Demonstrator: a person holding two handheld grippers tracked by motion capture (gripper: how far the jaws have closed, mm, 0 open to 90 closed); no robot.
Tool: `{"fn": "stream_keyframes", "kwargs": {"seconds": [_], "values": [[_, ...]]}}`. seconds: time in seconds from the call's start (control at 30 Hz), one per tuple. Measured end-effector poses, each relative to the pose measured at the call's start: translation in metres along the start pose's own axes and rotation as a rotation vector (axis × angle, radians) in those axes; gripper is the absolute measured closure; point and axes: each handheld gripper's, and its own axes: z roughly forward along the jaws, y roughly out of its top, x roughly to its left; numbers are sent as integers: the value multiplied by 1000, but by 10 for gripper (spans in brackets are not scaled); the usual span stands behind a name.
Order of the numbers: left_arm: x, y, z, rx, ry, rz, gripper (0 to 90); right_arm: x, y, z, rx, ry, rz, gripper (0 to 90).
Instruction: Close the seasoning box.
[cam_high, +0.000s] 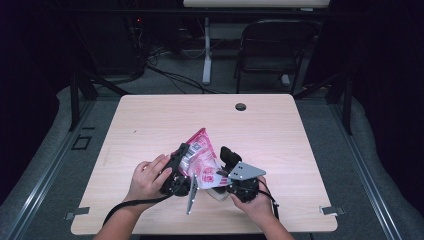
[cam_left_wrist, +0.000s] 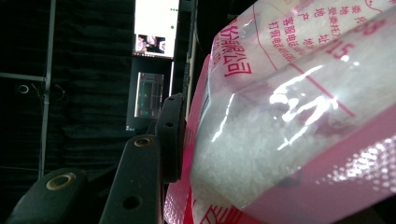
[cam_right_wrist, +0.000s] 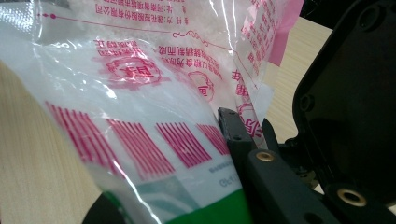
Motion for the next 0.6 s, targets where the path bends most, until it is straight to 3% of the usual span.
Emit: {"fn": "stream_keyframes", "kwargs": {"seconds": [0.6], "values": [[3,0,-2,7,5,0,637,1,3,1,-7,2,-3,874]]}}
